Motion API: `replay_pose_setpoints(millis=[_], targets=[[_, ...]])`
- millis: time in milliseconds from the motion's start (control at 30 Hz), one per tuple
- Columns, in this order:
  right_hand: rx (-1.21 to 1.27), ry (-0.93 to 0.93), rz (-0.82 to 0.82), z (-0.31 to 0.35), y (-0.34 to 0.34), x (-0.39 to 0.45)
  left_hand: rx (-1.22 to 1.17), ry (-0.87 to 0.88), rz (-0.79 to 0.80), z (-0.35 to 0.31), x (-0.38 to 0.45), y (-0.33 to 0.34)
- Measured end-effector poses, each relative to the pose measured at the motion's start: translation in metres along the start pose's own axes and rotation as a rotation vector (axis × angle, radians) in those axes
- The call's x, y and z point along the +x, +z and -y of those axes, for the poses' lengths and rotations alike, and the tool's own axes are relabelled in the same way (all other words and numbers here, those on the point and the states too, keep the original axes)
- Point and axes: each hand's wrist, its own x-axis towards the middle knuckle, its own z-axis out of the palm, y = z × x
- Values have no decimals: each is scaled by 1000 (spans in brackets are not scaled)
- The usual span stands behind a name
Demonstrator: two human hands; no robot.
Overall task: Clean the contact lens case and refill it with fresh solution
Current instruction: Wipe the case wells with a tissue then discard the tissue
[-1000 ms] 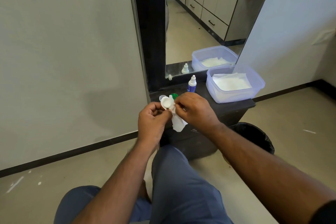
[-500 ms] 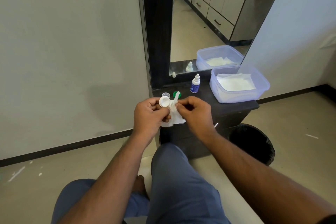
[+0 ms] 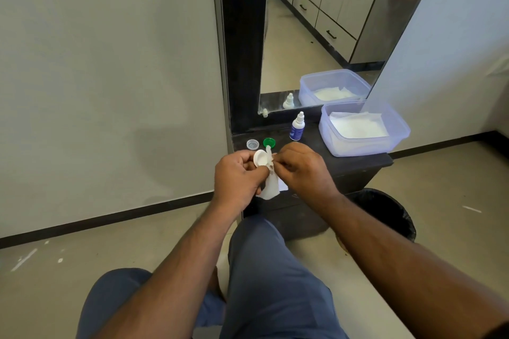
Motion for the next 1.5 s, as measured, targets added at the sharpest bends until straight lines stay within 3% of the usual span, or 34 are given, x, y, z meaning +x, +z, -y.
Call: replay_pose_setpoints(millis=[133, 233, 300, 467, 600, 767, 1033, 1167, 1400, 1500], targets=[[496, 720, -173, 24, 16, -6, -31, 63, -71, 3, -2, 2], [763, 986, -206, 33, 22, -4, 24, 113, -84, 9, -4, 0], [673, 944, -214, 31, 21, -1, -4, 130, -63, 11, -7, 0], [219, 401, -123, 23, 5, 8, -166, 68, 34, 3, -9, -3], [-10, 63, -72, 9, -5, 13, -291, -125, 248, 1, -3, -18], [-47, -158, 26, 7, -13, 14, -475, -388, 376, 0, 8, -29], [86, -171, 64, 13, -16, 9, -610, -535, 588, 7, 9, -34], [168, -122, 61, 14, -17, 7, -647, -495, 553, 10, 6, -28], [534, 485, 106, 15, -4, 6, -498, -343, 421, 14, 6, -19], [389, 273, 74, 15, -9, 5, -473, -317, 403, 13, 5, -18]])
